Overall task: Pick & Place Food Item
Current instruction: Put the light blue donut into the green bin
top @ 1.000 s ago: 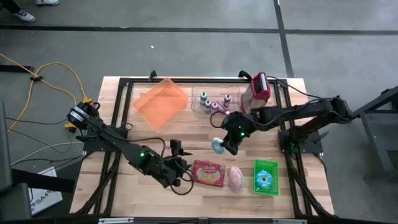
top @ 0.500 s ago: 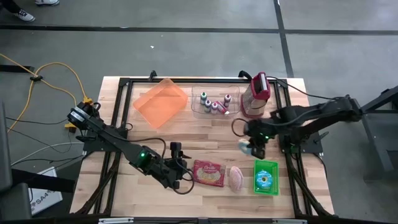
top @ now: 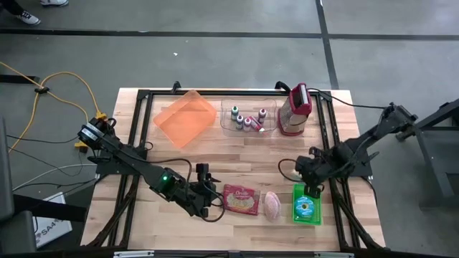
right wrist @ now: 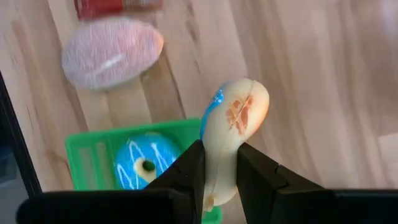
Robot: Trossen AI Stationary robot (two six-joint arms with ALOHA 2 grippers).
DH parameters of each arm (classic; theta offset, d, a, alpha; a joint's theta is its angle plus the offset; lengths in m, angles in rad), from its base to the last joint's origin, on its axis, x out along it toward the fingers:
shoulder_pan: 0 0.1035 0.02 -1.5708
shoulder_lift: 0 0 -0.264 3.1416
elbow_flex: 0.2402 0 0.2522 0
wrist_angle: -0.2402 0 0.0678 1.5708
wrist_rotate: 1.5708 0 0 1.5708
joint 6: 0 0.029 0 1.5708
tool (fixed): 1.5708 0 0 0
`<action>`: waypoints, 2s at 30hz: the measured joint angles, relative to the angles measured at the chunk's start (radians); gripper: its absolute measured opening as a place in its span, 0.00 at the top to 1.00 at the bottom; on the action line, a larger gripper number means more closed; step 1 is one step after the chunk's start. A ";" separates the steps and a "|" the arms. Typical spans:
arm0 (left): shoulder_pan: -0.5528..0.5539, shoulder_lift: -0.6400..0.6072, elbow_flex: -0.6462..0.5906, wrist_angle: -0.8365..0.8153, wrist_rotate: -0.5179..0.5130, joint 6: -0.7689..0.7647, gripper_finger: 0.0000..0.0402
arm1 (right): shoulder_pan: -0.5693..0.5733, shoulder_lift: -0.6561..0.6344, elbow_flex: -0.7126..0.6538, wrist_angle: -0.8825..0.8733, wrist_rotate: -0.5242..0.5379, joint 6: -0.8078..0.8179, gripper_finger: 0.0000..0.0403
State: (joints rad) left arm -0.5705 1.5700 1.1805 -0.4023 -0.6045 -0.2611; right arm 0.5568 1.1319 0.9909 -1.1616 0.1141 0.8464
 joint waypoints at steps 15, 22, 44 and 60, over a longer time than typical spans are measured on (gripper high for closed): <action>0.019 0.001 0.000 0.027 -0.002 -0.026 0.46 | 0.265 -0.001 -0.094 0.105 0.026 0.156 0.85; 0.043 0.001 0.000 0.030 -0.002 -0.028 0.46 | 0.338 -0.001 -0.094 0.104 0.107 0.178 0.92; 0.051 0.001 0.000 0.030 -0.001 -0.028 0.46 | 0.408 0.000 -0.248 0.198 0.140 0.307 0.92; 0.051 0.001 0.000 0.030 -0.001 -0.028 0.46 | 0.408 -0.001 -0.255 0.182 0.035 0.309 0.89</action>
State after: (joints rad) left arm -0.5190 1.5711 1.1805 -0.3725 -0.6060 -0.2886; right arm 0.9649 1.1313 0.7357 -0.9793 0.1488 1.1557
